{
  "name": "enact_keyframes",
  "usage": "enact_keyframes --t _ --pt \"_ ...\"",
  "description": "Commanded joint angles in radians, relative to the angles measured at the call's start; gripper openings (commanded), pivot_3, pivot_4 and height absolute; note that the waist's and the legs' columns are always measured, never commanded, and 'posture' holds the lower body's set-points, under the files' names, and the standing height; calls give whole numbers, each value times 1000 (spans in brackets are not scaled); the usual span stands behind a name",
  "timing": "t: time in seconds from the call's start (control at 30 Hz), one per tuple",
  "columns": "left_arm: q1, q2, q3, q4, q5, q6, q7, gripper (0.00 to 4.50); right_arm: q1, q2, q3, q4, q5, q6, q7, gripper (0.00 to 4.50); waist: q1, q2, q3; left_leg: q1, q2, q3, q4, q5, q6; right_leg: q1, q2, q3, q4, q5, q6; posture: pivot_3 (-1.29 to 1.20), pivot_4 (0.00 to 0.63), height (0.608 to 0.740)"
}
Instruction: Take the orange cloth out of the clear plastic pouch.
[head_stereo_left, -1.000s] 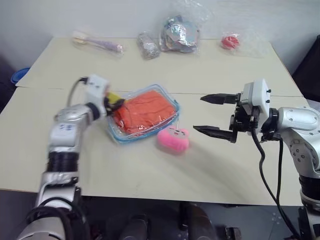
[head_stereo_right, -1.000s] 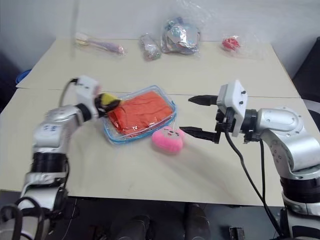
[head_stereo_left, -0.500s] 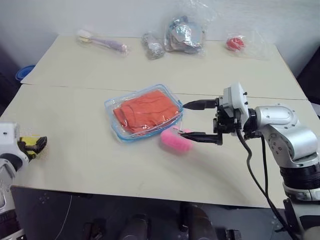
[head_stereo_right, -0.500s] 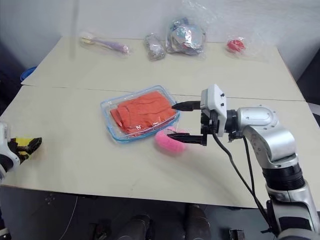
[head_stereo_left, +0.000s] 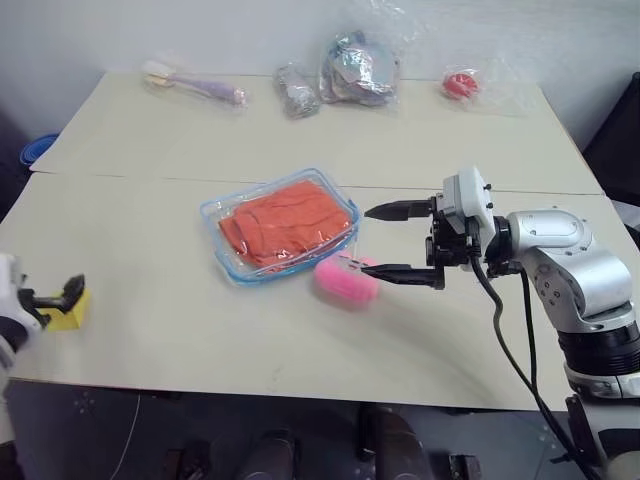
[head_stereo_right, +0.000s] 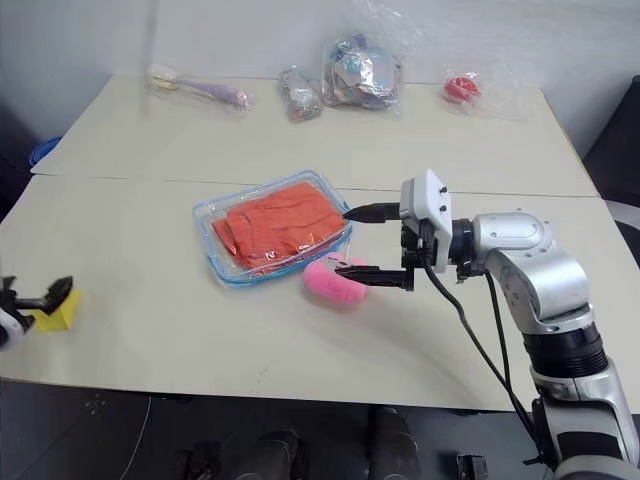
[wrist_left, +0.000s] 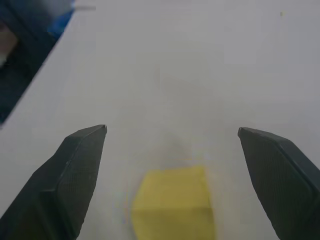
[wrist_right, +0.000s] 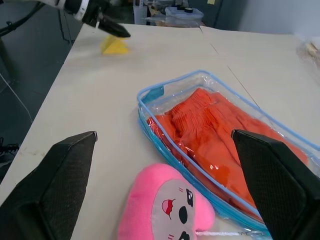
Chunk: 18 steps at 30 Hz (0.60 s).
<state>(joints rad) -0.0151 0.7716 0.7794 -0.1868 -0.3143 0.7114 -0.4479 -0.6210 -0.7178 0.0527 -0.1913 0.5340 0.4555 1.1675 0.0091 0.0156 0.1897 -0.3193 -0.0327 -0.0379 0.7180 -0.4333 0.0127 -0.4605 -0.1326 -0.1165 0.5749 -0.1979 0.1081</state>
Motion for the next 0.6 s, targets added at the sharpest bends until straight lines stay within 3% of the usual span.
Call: enact_keyframes --t 0.03,0.17,0.27,0.43,0.53,0.6 --pt "-17 106 65 -132 -123 40 -130 4469 24 -37 -47 -23 -12 -28 5 4500 3 0 0 0 0 0 0 0 0 0 -1 0 0 0 0 0 150 740" --pt "-41 221 41 -230 -274 107 -280 4469 76 -58 -59 -61 -10 -25 -3 4500 2 0 0 0 0 0 0 0 0 0 0 1 0 0 0 0 150 740" --pt "-48 274 -39 -273 -283 98 -316 4469 98 -61 -61 -85 -7 -20 -16 4500 -9 1 1 1 0 2 -1 0 0 -1 0 2 0 0 0 0 150 740" --pt "-146 322 -411 -357 -162 11 -291 4469 141 -68 -53 -118 -30 -31 -39 4500 -11 1 1 2 -1 5 -2 0 0 -1 2 4 0 0 -1 0 150 740" --pt "-253 281 -650 -357 -47 -28 -245 4469 156 -71 -64 -138 -28 -20 -56 4500 -10 1 1 2 -4 7 -2 0 0 -1 2 5 1 0 -1 0 150 740" --pt "-295 242 -745 -336 6 -50 -230 4469 164 -76 -75 -150 -23 -10 -69 4500 -9 1 1 2 -4 7 -2 0 0 -2 2 6 1 0 -1 0 150 740"
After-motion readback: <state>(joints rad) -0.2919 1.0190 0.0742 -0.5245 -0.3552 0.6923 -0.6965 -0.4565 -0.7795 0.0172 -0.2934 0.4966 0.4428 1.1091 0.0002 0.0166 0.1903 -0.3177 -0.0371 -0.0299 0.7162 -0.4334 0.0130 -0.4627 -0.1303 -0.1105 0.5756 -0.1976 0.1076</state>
